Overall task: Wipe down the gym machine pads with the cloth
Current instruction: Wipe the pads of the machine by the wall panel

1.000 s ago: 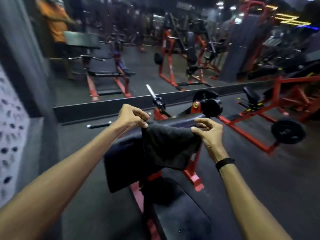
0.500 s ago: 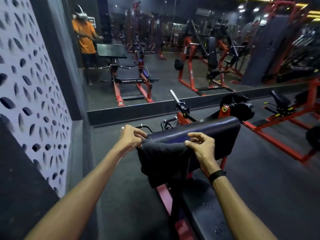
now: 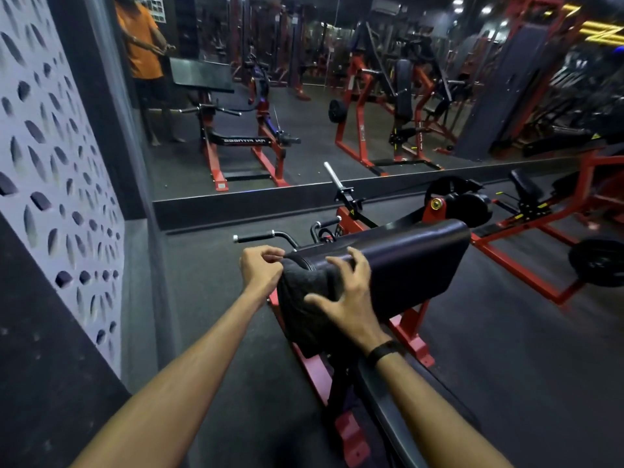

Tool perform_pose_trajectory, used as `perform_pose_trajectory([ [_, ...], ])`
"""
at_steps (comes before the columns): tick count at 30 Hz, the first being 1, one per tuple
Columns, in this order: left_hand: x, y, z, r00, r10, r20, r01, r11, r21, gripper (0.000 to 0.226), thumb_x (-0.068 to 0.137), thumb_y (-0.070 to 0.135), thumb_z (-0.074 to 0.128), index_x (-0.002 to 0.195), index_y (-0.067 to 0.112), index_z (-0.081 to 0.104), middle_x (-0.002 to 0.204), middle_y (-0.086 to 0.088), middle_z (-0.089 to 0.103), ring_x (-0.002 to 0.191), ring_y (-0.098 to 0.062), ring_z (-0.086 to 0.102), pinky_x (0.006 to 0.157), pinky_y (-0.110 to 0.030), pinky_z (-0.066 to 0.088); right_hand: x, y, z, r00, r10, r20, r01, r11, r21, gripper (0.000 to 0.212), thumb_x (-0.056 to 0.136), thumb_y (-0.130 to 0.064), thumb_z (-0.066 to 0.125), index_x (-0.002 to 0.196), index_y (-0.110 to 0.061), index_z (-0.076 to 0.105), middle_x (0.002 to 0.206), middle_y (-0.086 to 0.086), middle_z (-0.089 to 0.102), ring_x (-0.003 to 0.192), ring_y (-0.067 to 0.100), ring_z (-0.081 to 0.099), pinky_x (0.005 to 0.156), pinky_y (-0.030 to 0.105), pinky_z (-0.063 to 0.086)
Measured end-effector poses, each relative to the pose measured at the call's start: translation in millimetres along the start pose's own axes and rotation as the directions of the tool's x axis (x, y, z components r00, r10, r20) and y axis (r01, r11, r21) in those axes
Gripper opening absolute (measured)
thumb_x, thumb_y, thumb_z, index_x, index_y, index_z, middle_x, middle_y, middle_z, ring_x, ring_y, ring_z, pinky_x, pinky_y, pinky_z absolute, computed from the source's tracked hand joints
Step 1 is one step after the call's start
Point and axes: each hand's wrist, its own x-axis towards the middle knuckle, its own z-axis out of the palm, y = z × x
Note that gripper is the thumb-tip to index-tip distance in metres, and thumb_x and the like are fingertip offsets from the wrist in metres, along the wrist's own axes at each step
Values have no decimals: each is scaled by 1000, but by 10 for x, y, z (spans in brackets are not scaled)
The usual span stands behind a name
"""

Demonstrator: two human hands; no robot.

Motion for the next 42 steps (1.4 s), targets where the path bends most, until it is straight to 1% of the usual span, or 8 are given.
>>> perform_pose_trajectory([
  [4, 125, -162, 24, 997, -77, -17, 76, 994, -85, 40, 69, -15, 63, 69, 24, 72, 72, -5, 73, 70, -20, 70, 79, -46, 62, -12, 23, 366, 933, -199, 300, 315, 856, -410, 99, 65, -54, 85, 149, -32, 37, 164, 21, -9, 150, 38, -21, 114, 68, 2],
  [12, 131, -425, -86, 991, -96, -93, 93, 995, -34, 29, 78, -7, 63, 99, 7, 76, 94, -12, 75, 87, -23, 70, 88, -41, 58, 97, 278, 842, 761, -143, 633, 647, 248, -721, 101, 71, -67, 66, 153, -14, 39, 163, 26, 13, 150, 49, 6, 110, 73, -7],
  [17, 25, -566, -199, 993, -70, -94, 79, 993, 91, 27, 84, 0, 67, 109, 5, 75, 101, -8, 74, 90, -17, 66, 88, -24, 50, -37, 412, 1299, 593, 162, 789, 804, -61, -591, 83, 85, -72, 45, 139, -11, 56, 148, 30, 43, 136, 59, 32, 97, 87, -11],
  [22, -164, -921, -127, 991, -133, -15, 134, 977, 166, 32, 87, 6, 70, 118, 6, 72, 112, -10, 73, 102, -21, 67, 96, -31, 52, -410, 707, 1646, 469, 30, 883, 856, -260, -446, 63, 101, -52, 33, 142, -9, 53, 145, 21, 52, 133, 44, 48, 109, 72, 24],
  [28, -337, -1168, -96, 983, -182, 40, 170, 964, 203, 36, 90, 10, 69, 126, 8, 68, 121, -8, 70, 111, -20, 64, 100, -31, 49, -540, 686, 1658, 305, -75, 950, 910, -273, -313, 43, 102, -32, 32, 122, -34, 70, 129, 0, 68, 123, 25, 62, 110, 47, 41],
  [32, -264, -1052, -150, 988, -154, 26, 147, 973, 177, 35, 91, 11, 67, 126, 7, 67, 123, -10, 69, 113, -23, 63, 102, -35, 49, -421, 637, 1402, 227, -199, 953, 941, -207, -267, 23, 94, -39, 53, 101, -33, 75, 111, 0, 71, 112, 30, 64, 112, 57, 32],
  [37, -16, -606, -59, 999, -20, -47, 25, 994, 104, 32, 90, 14, 66, 121, 9, 70, 119, -12, 71, 110, -28, 65, 99, -44, 51, -140, 535, 801, 439, -510, 740, 898, 226, -377, 22, 71, -40, 75, 85, -23, 71, 98, 3, 62, 97, 29, 52, 101, 48, 29],
  [42, 139, -61, 166, 992, 129, -8, -128, 992, 20, 45, 84, 34, 53, 119, 10, 71, 119, -9, 71, 109, -26, 66, 99, -40, 50, 127, 177, 207, 799, -601, -17, 513, 696, -502, 19, 73, -33, 79, 85, -20, 74, 103, 4, 69, 91, 25, 60, 88, 43, 35],
])
